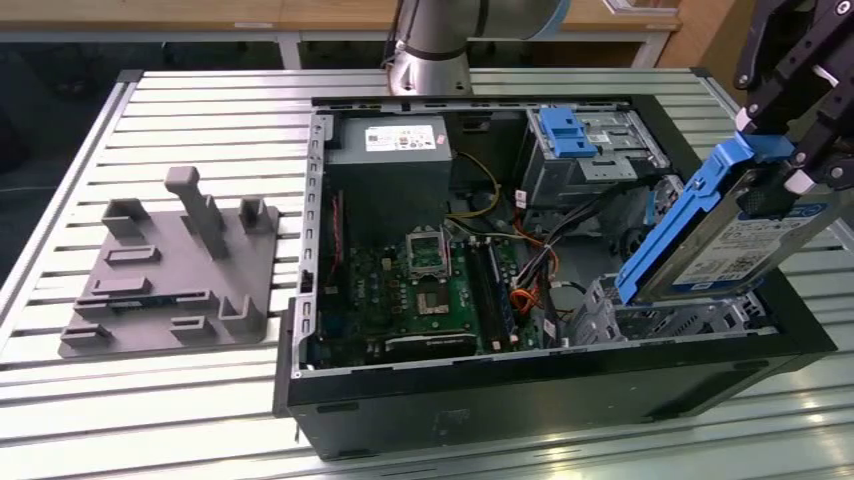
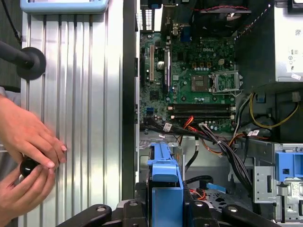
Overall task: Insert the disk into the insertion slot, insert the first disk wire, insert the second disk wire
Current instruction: 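Insert the disk into the insertion slot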
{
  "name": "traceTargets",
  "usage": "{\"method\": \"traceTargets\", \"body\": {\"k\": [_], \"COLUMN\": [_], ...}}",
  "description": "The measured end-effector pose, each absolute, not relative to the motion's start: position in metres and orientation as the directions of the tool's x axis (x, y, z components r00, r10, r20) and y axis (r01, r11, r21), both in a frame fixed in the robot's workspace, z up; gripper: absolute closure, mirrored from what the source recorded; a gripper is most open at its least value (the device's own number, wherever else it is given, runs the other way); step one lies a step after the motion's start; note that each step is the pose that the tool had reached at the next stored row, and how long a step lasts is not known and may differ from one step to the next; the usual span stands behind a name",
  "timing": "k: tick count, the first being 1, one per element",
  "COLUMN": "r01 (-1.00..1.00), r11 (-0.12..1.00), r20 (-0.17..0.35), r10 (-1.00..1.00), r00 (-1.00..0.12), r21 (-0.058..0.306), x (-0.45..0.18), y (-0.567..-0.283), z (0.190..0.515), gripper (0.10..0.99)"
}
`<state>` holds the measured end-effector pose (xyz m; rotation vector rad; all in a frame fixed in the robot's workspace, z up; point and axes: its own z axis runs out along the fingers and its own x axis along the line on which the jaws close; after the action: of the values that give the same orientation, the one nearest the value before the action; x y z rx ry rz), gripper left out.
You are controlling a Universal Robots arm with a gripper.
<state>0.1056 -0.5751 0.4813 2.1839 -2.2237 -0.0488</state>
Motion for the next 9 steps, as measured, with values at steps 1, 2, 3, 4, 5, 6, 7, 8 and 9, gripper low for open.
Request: {"method": "traceTargets", "body": {"k": [1,2,3,4,5,6,7,8,9], "r01": [-0.999,-0.999,-0.999,-0.999,-0.999,-0.999,-0.999,-0.999,-0.999], "r11": [0.018,0.018,0.017,0.017,0.017,0.017,0.017,0.017,0.016], "r20": [-0.009,-0.013,-0.017,-0.022,-0.026,-0.031,-0.036,-0.04,-0.044], "r10": [-1.0,-1.0,-1.0,-1.0,-0.999,-0.999,-0.999,-0.999,-0.999], "r00": [-0.018,-0.018,-0.018,-0.018,-0.018,-0.018,-0.018,-0.018,-0.018], "r21": [0.039,0.04,0.04,0.04,0.04,0.04,0.04,0.04,0.04], "x": [0.1056,0.1056,0.1056,0.1056,0.1056,0.1056,0.1056,0.1056,0.1056], "y": [-0.5751,-0.575,-0.575,-0.575,-0.575,-0.575,-0.5751,-0.5751,-0.575], "z": [0.4813,0.4813,0.4813,0.4813,0.4814,0.4813,0.4813,0.4813,0.4813], "gripper": [0.722,0.722,0.722,0.722,0.722,0.722,0.722,0.722,0.722]}}
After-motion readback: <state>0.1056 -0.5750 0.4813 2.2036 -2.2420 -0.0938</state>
